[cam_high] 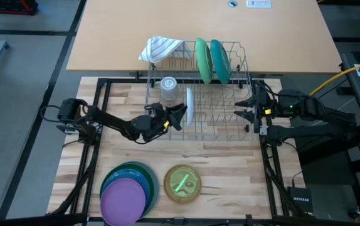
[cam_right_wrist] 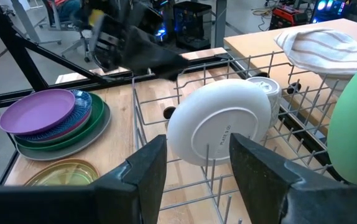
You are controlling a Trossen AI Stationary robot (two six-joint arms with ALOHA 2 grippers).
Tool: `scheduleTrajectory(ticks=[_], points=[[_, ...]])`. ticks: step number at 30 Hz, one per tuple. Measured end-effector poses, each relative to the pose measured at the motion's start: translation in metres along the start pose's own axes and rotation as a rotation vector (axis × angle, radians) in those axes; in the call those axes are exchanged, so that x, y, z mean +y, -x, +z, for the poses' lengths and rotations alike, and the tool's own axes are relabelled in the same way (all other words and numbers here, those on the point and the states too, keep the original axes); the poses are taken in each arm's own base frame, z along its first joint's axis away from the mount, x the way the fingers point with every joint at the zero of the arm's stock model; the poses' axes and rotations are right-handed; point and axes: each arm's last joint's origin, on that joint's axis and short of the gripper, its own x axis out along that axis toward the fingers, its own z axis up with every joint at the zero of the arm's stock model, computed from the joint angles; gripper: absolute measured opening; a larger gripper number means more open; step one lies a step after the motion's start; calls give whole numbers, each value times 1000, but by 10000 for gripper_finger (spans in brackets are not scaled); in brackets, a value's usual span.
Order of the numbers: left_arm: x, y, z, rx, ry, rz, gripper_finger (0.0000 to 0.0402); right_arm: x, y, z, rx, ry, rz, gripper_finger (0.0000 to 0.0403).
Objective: Sort dishes
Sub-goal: Put the transparent green plate in the dishwasher rack
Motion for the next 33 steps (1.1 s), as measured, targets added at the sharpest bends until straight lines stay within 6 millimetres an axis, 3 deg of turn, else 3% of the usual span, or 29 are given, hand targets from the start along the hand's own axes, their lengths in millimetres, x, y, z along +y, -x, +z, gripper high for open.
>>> scheduleTrajectory(ticks=[5, 9, 20, 26, 33], points=[[-26, 22, 5, 40, -179, -135, 148, 0, 0, 0, 0, 0, 0, 179], [-45, 44, -6, 130, -280, -307, 148, 1, -2, 0, 9, 0, 28, 179], [-65, 102, -44, 484, -265, -470, 148, 6, -18, -4, 119, -93, 170, 179], [-76, 116, -53, 652, -357, -516, 148, 6, -26, -11, 226, -288, 136, 179], [-86, 125, -56, 807, -648, -528, 148, 6, -32, -14, 281, -407, 108, 179]])
